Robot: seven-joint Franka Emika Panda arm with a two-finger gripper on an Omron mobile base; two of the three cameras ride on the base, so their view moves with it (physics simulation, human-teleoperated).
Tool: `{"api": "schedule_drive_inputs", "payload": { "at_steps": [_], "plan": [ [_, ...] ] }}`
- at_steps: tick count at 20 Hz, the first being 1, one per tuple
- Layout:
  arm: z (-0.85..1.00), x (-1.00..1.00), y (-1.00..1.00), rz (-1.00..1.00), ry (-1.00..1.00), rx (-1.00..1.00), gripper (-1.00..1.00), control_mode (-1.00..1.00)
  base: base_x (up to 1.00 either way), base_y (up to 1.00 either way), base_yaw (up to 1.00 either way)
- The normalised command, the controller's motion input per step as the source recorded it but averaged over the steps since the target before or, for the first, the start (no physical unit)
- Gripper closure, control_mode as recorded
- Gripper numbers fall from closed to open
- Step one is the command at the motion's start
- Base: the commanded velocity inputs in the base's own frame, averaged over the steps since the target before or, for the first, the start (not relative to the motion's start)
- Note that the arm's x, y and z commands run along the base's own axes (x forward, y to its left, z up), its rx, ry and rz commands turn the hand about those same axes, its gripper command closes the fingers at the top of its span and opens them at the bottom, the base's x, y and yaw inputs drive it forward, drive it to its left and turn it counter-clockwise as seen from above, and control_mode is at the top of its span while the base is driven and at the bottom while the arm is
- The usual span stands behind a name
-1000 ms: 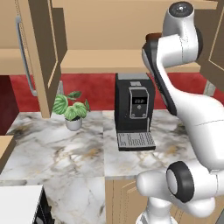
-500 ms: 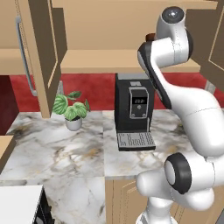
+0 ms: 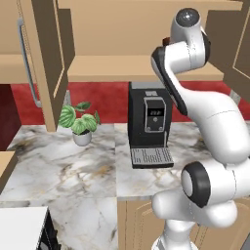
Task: Move the bowls from the cabinet to the plates on the dining table.
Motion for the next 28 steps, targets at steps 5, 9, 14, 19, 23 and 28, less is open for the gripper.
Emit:
{"api": "schedule_drive_inputs", "payload": {
  "at_steps": [5,9,14,19,23,28],
  "plan": [
    [0.2,0.0,0.0,0.0,0.0,-0.06,-1.0,-1.0,0.0,0.0,0.0],
    [0.03,0.15,0.0,0.0,-0.01,-0.06,-1.0,-1.0,0.0,0.0,0.0],
    [0.01,0.35,0.0,0.04,-0.09,-0.05,-1.0,-1.0,0.0,0.0,0.0],
    [0.13,0.06,0.0,0.01,-0.05,-0.02,-1.0,-1.0,0.0,0.0,0.0],
    [0.07,-0.09,0.0,0.0,0.0,0.0,-1.0,-1.0,0.0,0.0,0.0],
    [-0.01,-0.01,-0.01,0.0,0.0,0.0,-1.0,-1.0,0.0,0.0,0.0]
  ]
}}
